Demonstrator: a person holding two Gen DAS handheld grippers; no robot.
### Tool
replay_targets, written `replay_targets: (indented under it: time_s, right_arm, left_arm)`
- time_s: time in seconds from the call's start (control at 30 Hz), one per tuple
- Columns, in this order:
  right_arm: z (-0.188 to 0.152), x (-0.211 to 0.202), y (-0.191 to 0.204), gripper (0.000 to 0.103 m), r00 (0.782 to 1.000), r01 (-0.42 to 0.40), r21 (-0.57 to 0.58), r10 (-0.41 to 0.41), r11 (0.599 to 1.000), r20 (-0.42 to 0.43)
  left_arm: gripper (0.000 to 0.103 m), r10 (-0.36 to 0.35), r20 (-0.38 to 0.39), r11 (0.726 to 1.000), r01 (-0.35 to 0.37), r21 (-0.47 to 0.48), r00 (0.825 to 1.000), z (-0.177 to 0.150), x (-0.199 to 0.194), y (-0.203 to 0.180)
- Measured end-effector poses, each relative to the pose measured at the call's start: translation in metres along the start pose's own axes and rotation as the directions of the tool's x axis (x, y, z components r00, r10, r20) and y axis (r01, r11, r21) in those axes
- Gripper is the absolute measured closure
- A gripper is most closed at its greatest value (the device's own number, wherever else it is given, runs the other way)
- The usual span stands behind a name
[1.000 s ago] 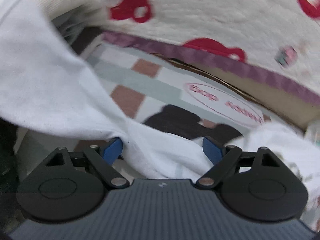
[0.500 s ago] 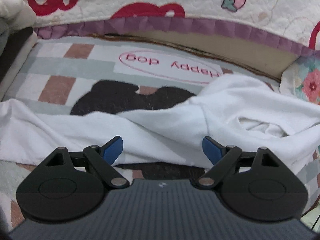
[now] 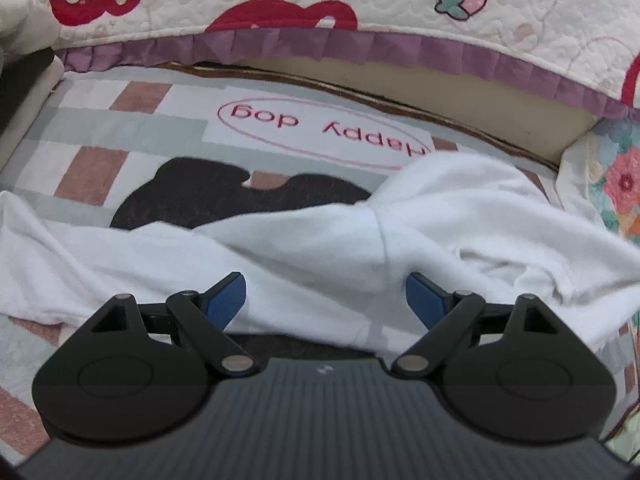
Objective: Fold clothes
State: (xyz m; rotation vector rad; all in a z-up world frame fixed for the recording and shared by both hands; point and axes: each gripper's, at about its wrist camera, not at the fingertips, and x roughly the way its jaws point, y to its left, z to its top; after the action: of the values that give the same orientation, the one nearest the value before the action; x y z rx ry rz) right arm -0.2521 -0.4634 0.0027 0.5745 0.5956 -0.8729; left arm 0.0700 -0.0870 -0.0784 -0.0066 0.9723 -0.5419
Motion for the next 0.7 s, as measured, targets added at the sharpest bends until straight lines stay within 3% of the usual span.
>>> replay_targets:
  time_s: [0.13, 0.23, 0.3, 0.33, 0.43, 0.47, 0.5, 0.57, 0.63, 0.7]
  right_arm:
    - [-0.044, -0.015, -0.006, 0.051, 0.984, -0.161, -0.089, 0.154, 0.983, -0.086]
    - [-0.079, -0.018, -0.020, 0.057, 0.979, -0.152, -0.060, 0.142, 0.987, -0.146]
    - [-0.092, -0.019, -0.031, 0.061, 0.971, -0.178, 0.033, 0.181, 0.983, -0.159]
    - [-0.095, -0.019, -0.032, 0.063, 0.965, -0.200, 0.068, 0.209, 0.977, -0.160]
    - [-0.091, -0.010, -0.023, 0.064, 0.940, -0.291, 0.087, 0.302, 0.953, -0.161]
    - [-0.090, -0.008, -0.019, 0.063, 0.929, -0.321, 0.093, 0.332, 0.943, -0.160]
    - [-0.088, -0.005, -0.016, 0.063, 0.918, -0.350, 0.100, 0.362, 0.931, -0.160]
    - [-0.085, 0.002, -0.009, 0.058, 0.901, -0.391, 0.101, 0.403, 0.915, -0.159]
    - [-0.082, 0.015, -0.002, 0.055, 0.913, -0.355, 0.078, 0.364, 0.931, -0.186]
    - [-0.082, 0.028, 0.006, 0.055, 0.920, -0.316, 0.063, 0.322, 0.947, -0.223]
  left_arm:
    - [0.015, 0.012, 0.000, 1.000, -0.012, 0.002, 1.000, 0.016, 0.017, -0.019]
    - [0.015, 0.022, -0.024, 1.000, -0.021, 0.014, 0.999, 0.018, 0.038, -0.030]
    - [0.018, 0.057, -0.098, 0.996, -0.049, 0.080, 0.994, 0.012, 0.062, -0.039]
    - [0.023, 0.081, -0.122, 0.993, -0.070, 0.095, 0.989, 0.010, 0.071, -0.042]
    - [0.061, 0.104, -0.074, 0.985, -0.092, 0.146, 0.992, 0.004, 0.073, -0.054]
    - [0.085, 0.107, -0.054, 0.984, -0.098, 0.148, 0.993, 0.005, 0.069, -0.055]
    - [0.095, 0.110, -0.034, 0.983, -0.103, 0.150, 0.993, 0.006, 0.065, -0.056]
    - [0.101, 0.117, 0.007, 0.981, -0.116, 0.153, 0.993, 0.008, 0.056, -0.058]
    - [0.101, 0.207, 0.130, 0.969, -0.222, 0.106, 0.970, 0.013, 0.038, -0.054]
    - [0.102, 0.259, 0.202, 0.959, -0.276, 0.059, 0.945, 0.024, 0.021, -0.053]
